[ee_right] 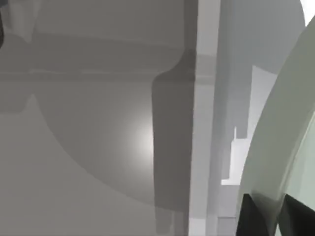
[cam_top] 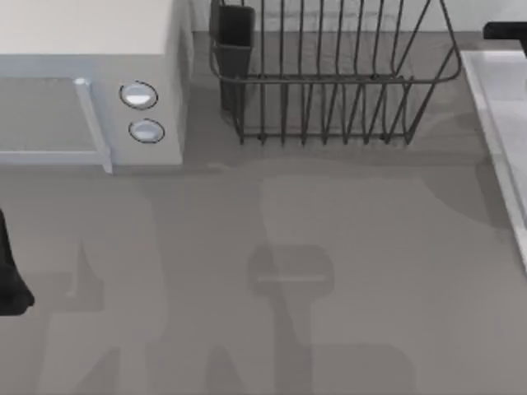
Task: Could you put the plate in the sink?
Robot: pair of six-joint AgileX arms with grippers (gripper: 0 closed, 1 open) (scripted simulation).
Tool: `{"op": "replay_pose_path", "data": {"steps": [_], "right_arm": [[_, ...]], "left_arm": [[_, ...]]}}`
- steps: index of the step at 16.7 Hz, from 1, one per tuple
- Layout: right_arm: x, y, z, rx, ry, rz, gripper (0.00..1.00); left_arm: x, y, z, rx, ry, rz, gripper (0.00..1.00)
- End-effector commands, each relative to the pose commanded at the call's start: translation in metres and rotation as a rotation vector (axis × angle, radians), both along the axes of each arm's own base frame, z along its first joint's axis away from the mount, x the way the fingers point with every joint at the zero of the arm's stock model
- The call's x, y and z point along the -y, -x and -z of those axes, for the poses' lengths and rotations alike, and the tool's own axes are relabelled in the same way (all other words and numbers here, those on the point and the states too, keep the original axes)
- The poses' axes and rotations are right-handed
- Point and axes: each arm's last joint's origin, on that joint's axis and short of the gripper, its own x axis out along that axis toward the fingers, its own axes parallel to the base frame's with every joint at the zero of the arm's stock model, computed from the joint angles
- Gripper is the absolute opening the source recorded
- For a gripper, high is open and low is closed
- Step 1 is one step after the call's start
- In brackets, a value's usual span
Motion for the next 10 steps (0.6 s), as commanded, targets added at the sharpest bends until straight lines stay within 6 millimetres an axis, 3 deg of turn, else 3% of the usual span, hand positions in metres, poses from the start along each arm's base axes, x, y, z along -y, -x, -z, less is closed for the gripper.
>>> {"op": "replay_pose_path", "data": {"steps": [4,9,10], "right_arm": [[0.045,-0.015,0.030,-0.005,-0.001,-0.001,0.00],[0.047,-0.016,0.031,-0.005,-0.001,-0.001,0.00],[0.047,-0.016,0.031,-0.005,-0.001,-0.001,0.08]], "left_arm": [[0.000,0.000,0.000,0.000,0.000,0.000,1.00],[0.000,0.000,0.000,0.000,0.000,0.000,1.00],[0.000,0.000,0.000,0.000,0.000,0.000,1.00]]}}
